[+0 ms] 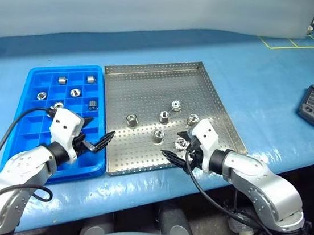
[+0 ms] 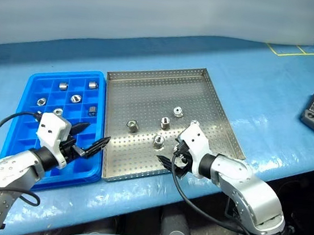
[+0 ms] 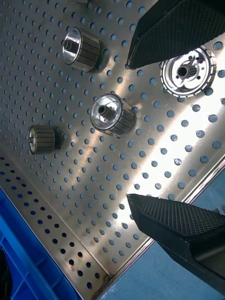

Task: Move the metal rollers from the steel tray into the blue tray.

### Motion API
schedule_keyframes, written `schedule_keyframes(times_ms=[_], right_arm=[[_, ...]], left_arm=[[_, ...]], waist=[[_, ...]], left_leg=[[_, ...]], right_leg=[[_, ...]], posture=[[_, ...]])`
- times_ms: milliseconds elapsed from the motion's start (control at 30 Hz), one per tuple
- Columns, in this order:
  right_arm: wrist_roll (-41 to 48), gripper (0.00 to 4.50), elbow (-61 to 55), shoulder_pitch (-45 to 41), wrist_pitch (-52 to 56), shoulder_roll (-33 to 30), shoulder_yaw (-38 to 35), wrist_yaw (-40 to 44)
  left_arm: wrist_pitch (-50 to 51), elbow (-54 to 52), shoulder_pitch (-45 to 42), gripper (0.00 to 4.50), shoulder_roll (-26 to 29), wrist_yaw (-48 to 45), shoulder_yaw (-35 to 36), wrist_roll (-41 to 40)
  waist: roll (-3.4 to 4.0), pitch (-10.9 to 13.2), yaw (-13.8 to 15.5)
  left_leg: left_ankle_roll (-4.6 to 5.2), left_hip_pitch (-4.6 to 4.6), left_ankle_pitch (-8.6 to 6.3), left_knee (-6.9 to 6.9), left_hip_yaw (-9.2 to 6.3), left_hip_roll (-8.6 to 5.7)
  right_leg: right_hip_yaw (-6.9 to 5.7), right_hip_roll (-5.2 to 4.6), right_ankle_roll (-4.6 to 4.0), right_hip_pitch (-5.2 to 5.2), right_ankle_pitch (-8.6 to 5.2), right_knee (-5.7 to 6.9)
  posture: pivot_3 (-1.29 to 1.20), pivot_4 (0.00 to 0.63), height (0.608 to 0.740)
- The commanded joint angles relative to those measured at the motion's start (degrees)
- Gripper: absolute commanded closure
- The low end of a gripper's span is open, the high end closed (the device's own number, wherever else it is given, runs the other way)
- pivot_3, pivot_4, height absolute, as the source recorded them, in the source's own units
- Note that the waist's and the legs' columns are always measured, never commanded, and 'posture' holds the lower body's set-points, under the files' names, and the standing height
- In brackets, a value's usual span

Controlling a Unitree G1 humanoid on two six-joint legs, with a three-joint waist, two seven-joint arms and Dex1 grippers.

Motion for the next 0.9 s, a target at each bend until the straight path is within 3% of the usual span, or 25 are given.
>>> schedule_keyframes(times_ms=[33,900], right_arm=[[-0.9,0.02,-0.7,-0.6,-1.4,-0.5,0.5,0.1],[-4.9,0.02,0.7,-0.6,-4.3,1.1,1.4,-1.6]], left_arm=[[-0.2,-1.4,-0.5,0.0,0.1,0.3,0.1,0.4],[-0.9,0.3,-1.5,0.0,-0.2,-0.4,0.5,2.2]], waist=[[0.0,0.0,0.0],[0.0,0.0,0.0]], left_leg=[[0.0,0.0,0.0,0.0,0.0,0.0],[0.0,0.0,0.0,0.0,0.0,0.0]], right_leg=[[0.0,0.0,0.0,0.0,0.0,0.0],[0.0,0.0,0.0,0.0,0.0,0.01]], posture=[[-0.1,0.15,0.74],[-0.1,0.15,0.74]])
